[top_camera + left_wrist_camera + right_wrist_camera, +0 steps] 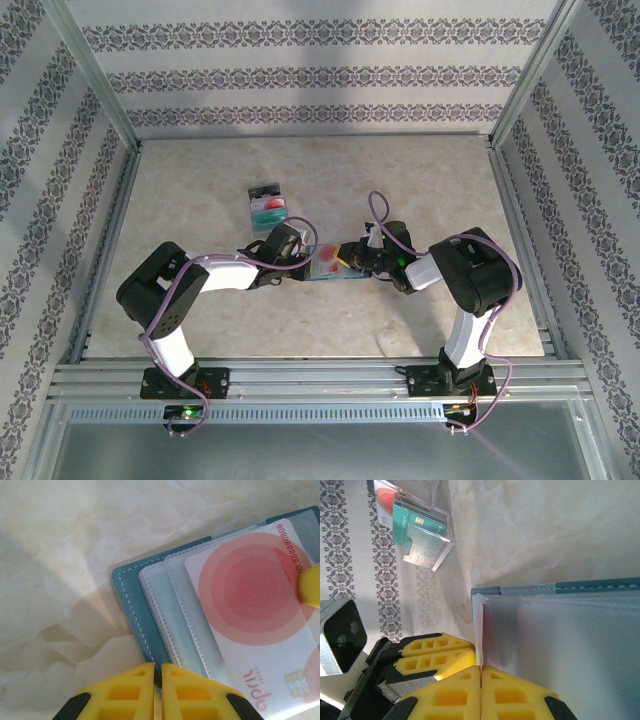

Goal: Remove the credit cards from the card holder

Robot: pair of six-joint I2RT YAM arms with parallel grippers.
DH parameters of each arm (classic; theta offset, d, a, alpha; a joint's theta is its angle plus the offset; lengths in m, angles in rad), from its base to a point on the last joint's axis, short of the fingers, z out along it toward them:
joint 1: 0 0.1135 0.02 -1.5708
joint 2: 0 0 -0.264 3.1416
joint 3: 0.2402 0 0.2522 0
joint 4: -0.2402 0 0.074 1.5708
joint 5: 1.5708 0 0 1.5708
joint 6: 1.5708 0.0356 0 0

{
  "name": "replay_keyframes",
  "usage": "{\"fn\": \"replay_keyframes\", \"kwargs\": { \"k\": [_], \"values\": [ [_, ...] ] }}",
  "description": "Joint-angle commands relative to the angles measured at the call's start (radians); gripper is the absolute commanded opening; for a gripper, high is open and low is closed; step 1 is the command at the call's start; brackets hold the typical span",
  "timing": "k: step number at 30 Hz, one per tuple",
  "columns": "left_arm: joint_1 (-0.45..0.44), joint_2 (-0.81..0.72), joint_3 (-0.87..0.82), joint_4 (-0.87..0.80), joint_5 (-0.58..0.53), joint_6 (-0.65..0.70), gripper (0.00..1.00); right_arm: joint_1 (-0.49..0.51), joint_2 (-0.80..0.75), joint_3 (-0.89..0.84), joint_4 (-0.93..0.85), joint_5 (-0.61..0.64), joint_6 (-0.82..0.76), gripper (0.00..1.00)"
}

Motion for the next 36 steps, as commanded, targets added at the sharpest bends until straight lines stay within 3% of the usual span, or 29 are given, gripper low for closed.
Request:
{"fn": "replay_keyframes", "kwargs": {
  "k": [1, 12, 28, 36],
  "values": [
    [-0.013, 0.014, 0.015, -0.053, 0.013, 0.004, 0.11, -0.010, -0.022, -0.011, 0.029, -0.011, -0.011, 0.05],
    [-0.011, 0.007, 0.007, -0.053, 0.006, 0.006, 0.11, -0.030, -0.060, -0.030, -0.028, 0.013, -0.052, 0.01],
    [-0.011, -0.041, 0.006, -0.060, 0.003, -0.002, 0.12, -0.071, -0.216, -0.028, -0.278, 0.065, -0.174, 0.00],
    [-0.011, -0.139, 0.030, -0.103, -0.002, -0.014, 0.37, -0.086, -0.332, -0.035, -0.377, 0.105, -0.231, 0.00]
  ]
}}
